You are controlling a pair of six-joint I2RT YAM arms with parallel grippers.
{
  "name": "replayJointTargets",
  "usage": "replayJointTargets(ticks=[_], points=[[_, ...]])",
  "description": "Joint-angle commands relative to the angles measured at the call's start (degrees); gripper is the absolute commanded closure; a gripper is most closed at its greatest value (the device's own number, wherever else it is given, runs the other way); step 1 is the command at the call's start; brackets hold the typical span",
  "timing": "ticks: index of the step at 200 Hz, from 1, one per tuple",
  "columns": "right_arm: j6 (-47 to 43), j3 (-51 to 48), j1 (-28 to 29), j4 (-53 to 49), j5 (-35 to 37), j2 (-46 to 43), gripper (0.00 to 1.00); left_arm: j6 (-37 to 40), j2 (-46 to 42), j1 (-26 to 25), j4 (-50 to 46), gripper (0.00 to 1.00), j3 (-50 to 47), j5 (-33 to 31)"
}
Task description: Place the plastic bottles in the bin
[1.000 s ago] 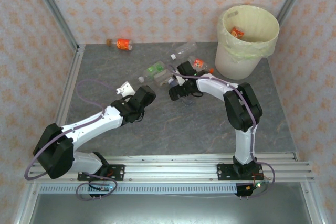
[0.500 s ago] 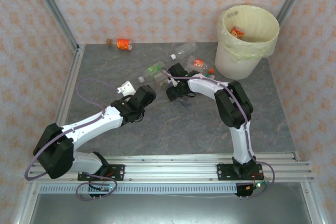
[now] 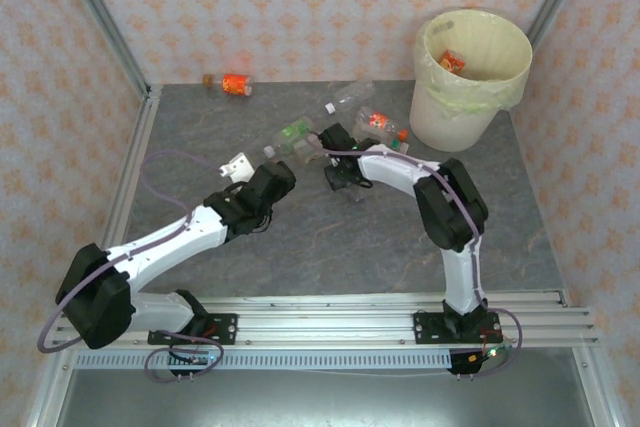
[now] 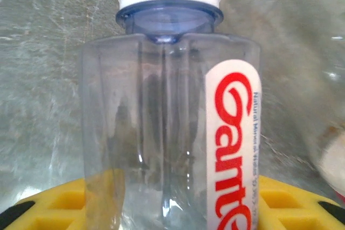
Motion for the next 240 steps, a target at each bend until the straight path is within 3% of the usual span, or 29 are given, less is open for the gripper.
replayJointTargets(ticks=[1,64,151,197,240], points=[[-0.6,-1.3,-0.1,0.4,1.5,-8.7,0.54,0.9,-1.7,0.4,-0.8,0.0,-0.9,-1.5],[-2.2,3.7,-4.4,-1.4,-5.3,-20.3,0.58,-3.2,-1.5,1.3,-2.0,0.0,-1.3,-5.6],[10.0,14.4,-22.3,4.5,-22.2,-24.5,0.57,-2.7,0.6,2.3,-1.0,0.0,-0.3,-3.8],[9.7,27.1,-30.2,5.4,-21.1,-18.5,0.56,-1.8,1.2,2.5,-0.3,0.0,0.1,-2.1],[5.0,44.5,-33.3,1.2,-8.0,-6.7,0.54,-1.3,1.5,2.5,-0.6,0.0,0.5,-0.3]])
